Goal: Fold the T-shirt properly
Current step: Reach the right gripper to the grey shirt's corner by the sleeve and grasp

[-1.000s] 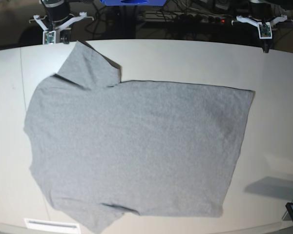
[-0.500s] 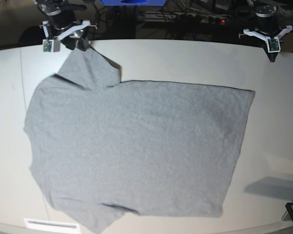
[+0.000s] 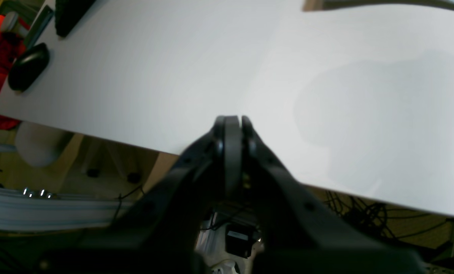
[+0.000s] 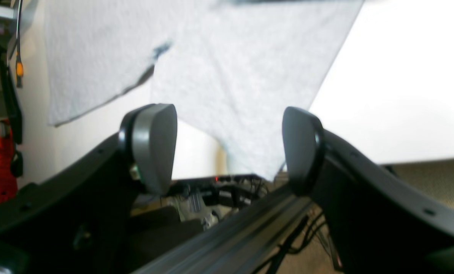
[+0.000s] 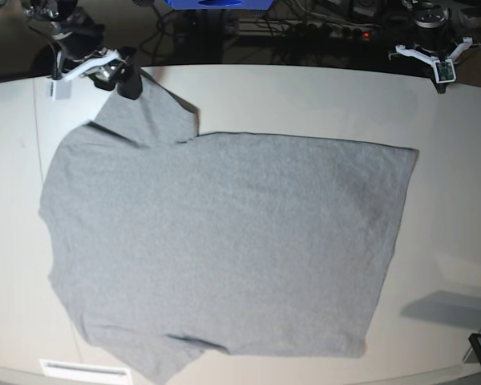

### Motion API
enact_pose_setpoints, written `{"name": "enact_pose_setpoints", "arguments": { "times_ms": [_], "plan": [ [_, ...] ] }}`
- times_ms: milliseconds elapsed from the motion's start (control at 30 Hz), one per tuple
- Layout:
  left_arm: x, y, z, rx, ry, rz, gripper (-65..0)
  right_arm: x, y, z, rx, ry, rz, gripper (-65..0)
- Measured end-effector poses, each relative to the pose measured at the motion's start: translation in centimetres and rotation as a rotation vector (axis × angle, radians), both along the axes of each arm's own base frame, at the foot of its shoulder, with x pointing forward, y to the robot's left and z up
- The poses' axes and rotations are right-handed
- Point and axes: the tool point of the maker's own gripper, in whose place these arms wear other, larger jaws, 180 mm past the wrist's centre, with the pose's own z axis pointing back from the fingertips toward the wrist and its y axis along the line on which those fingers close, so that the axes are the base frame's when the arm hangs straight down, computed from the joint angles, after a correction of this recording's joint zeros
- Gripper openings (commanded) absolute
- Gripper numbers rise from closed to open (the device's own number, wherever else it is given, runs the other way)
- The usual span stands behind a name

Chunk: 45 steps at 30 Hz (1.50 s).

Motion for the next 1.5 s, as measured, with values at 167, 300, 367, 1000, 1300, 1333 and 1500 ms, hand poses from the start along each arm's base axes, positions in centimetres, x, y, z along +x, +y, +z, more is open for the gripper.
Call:
{"name": "enact_pose_setpoints", "arguments": {
  "times_ms": [167,300,367,1000,1300,1333,1500],
  "plan": [
    [0.2,0.0,0.1,0.000,-0.004,-0.003,-65.0,-0.5,-0.3,-0.8,-0.005,0.023,-0.012,-23.6],
    [0.2,-0.1,0.1,0.000,-0.005,-0.003,-65.0,-0.8,-2.0,-1.9,-0.037,0.050,-0.042,-23.6],
    [0.2,-0.1,0.1,0.000,-0.005,-0.003,-65.0,-0.8,-2.2,-2.0,-0.041,0.050,-0.052,-23.6],
    [1.0,0.5,0.8,0.020,-0.021,-0.014,-65.0,-0.8,1.1,-2.2,0.060,0.088,-0.016,-23.8],
    [0.9,0.4,0.7,0.018,-0.020,-0.013,-65.0,-0.3,1.2,-2.3,0.057,0.093,-0.011,-41.4],
    [0.9,0.4,0.7,0.017,-0.019,-0.013,-65.0,-0.4,1.2,-2.3,0.057,0.095,-0.011,-43.4],
    [0.9,0.4,0.7,0.016,-0.019,-0.014,-65.0,0.0,1.2,-2.2,0.056,0.087,-0.011,-56.7]
  ]
}}
